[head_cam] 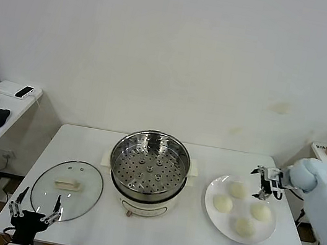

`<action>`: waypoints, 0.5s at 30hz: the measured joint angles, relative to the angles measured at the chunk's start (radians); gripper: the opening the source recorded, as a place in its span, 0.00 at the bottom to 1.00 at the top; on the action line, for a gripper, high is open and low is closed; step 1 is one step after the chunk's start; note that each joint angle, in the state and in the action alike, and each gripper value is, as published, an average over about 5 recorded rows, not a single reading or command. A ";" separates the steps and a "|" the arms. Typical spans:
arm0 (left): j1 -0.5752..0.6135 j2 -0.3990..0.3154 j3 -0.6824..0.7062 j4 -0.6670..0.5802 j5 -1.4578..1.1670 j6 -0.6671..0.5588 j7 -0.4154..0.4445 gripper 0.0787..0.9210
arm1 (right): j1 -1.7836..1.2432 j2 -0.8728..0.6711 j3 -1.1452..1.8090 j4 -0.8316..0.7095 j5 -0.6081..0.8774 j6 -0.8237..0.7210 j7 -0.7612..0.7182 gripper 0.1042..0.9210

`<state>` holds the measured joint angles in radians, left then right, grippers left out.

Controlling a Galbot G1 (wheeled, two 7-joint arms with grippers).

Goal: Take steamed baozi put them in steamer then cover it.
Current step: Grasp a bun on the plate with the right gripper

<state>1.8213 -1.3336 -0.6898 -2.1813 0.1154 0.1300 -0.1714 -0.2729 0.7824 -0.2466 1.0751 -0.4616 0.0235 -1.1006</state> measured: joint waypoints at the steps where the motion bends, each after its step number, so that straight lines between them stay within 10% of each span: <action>1: 0.000 0.001 -0.003 0.000 0.000 0.000 0.001 0.88 | 0.007 0.007 -0.011 -0.010 -0.003 0.000 -0.003 0.88; 15: 0.003 0.011 -0.025 0.003 0.008 -0.002 0.002 0.88 | 0.059 0.094 -0.080 -0.133 -0.047 0.006 0.000 0.88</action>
<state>1.8245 -1.3226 -0.7146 -2.1787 0.1235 0.1275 -0.1694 -0.2144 0.8759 -0.3266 0.9423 -0.5082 0.0297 -1.1003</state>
